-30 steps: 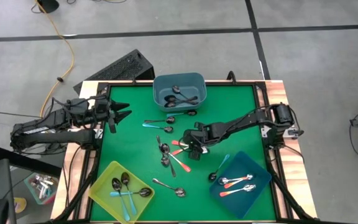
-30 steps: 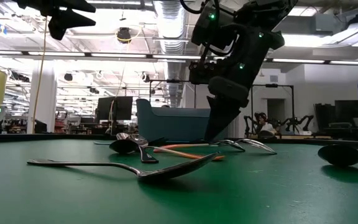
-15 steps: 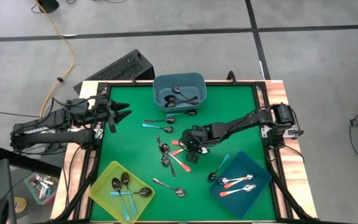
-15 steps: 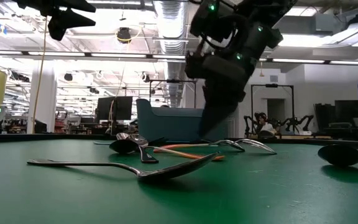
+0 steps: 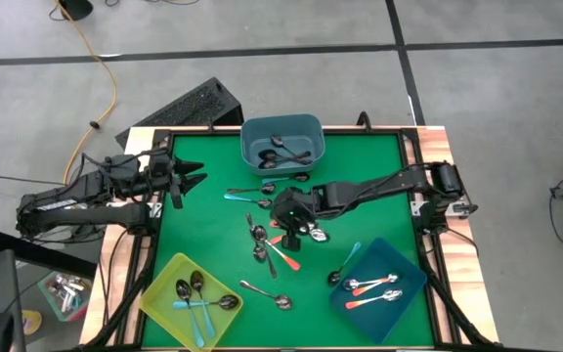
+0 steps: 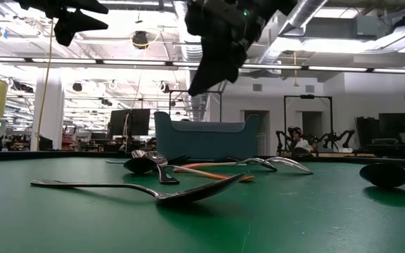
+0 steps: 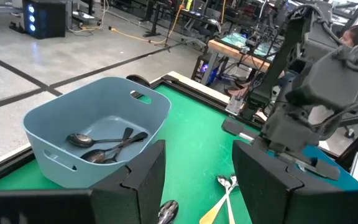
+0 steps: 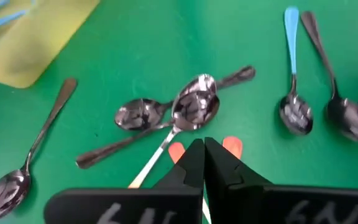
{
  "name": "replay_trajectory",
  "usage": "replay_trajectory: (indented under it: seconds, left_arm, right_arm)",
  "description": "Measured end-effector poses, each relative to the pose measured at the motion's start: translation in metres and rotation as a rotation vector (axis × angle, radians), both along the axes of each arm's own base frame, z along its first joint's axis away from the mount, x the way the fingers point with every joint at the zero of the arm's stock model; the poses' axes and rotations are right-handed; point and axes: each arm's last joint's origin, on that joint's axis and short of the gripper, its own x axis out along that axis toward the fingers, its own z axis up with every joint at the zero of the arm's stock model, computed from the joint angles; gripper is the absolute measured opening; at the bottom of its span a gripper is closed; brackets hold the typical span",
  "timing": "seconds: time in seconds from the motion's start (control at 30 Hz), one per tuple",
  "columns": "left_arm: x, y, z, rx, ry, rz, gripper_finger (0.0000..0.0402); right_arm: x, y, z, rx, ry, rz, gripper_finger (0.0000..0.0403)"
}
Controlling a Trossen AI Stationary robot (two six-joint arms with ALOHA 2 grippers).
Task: Sort silverware by color (type)
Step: Put the orange spoon into the blue bin, then put the orange spoon into the dark blue bin
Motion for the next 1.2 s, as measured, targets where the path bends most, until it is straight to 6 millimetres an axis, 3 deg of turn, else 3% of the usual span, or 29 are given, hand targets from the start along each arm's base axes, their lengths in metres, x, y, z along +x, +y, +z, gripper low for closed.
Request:
replay_trajectory:
  seconds: [0.17,0.4,0.6,0.8,1.2]
  left_arm:
    - [0.000,0.000,0.000,-0.003,-0.001,-0.002,0.0170]
    - [0.000,0.000,-0.002,-0.020,0.016,0.000,0.0170]
    - [0.000,0.000,-0.003,-0.042,0.013,0.004,0.0170]
    - [-0.001,0.000,-0.002,-0.043,0.011,0.010,0.0170]
    - [-0.001,0.001,-0.002,-0.064,-0.003,0.062,0.0170]
  right_arm:
    - [0.000,0.011,-0.007,-0.054,0.029,0.087,0.0068]
    - [0.007,0.021,-0.047,-0.060,0.162,0.097,0.0137]
    - [0.009,0.030,-0.077,-0.066,0.252,0.103,0.0160]
    - [0.008,0.042,-0.078,-0.164,0.249,0.143,0.0161]
    - [0.004,0.039,-0.080,-0.219,0.292,0.200,0.0162]
